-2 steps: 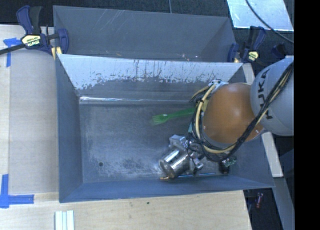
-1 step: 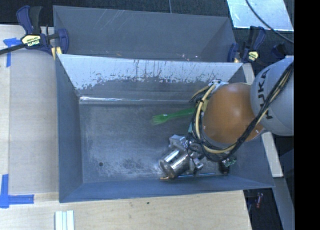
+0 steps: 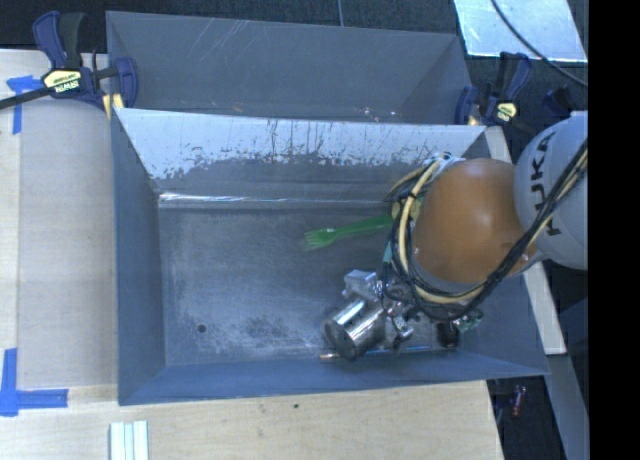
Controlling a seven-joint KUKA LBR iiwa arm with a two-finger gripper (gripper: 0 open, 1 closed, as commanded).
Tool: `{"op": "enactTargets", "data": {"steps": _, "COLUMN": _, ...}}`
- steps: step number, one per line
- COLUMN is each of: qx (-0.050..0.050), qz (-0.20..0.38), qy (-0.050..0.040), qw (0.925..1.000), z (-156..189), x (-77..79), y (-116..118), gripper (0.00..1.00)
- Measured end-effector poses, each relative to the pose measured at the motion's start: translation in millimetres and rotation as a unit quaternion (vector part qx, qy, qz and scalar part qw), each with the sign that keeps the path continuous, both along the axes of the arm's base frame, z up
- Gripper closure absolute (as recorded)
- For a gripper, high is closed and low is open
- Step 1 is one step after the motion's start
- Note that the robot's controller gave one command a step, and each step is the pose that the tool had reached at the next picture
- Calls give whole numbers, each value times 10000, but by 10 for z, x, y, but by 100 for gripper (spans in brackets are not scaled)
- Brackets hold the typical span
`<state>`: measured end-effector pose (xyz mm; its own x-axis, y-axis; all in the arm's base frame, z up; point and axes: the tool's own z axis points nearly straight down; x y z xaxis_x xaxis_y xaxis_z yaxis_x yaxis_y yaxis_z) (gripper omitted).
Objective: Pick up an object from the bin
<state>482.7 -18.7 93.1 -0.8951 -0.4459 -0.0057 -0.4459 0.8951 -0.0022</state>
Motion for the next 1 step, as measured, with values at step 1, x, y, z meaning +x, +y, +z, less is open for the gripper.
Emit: {"op": "enactTargets", "data": {"steps": 1, "qx": -2, "qz": -11, "qy": -45, "qw": 10000, "z": 456, "x": 23, "y": -4, "gripper": 100}}
